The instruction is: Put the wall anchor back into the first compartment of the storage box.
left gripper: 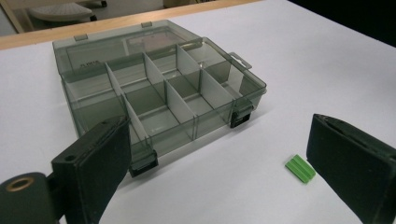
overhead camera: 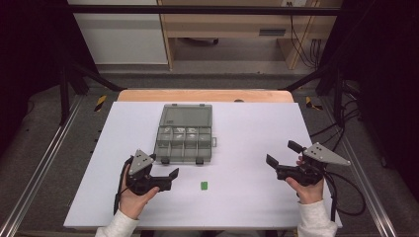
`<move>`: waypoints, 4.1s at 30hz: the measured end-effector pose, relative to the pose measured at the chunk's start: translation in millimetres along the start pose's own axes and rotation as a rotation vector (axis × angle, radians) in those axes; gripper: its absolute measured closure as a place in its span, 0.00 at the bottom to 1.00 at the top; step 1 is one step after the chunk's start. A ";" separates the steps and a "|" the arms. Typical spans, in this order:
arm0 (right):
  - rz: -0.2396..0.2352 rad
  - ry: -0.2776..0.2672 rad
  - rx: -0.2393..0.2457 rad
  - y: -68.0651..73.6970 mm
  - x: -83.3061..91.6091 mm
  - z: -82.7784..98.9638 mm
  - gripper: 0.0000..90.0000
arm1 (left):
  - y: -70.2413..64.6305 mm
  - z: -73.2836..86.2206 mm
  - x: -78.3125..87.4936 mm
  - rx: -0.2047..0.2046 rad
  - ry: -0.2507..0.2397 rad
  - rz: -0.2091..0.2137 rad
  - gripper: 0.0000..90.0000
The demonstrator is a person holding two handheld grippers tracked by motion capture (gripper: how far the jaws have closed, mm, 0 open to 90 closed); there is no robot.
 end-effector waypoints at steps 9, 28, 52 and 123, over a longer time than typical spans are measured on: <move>0.000 0.002 -0.002 1.1 -1.0 0.0 0.05 | -16.9 11.8 -18.5 0.000 0.056 0.008 0.10; -0.008 0.003 -0.005 2.6 -1.4 -0.3 0.05 | -41.7 34.8 -55.1 0.000 0.178 -0.003 0.25; -0.010 -0.003 -0.002 3.3 -1.5 -1.4 0.05 | -65.9 51.3 -78.5 0.006 0.255 -0.004 0.56; -0.010 0.004 -0.002 4.6 -3.3 -0.7 0.04 | -10.6 -22.5 -9.2 0.042 0.094 0.000 0.93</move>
Point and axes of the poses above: each handheld gripper's, and its own axes: x roughly backward along the jaws, z roughly out of its underside, y roughly to its left, the point moved 6 cm from there along -x, roughly forward along the jaws, and after that the axes turned 4 degrees about x, right-handed, at the moved point
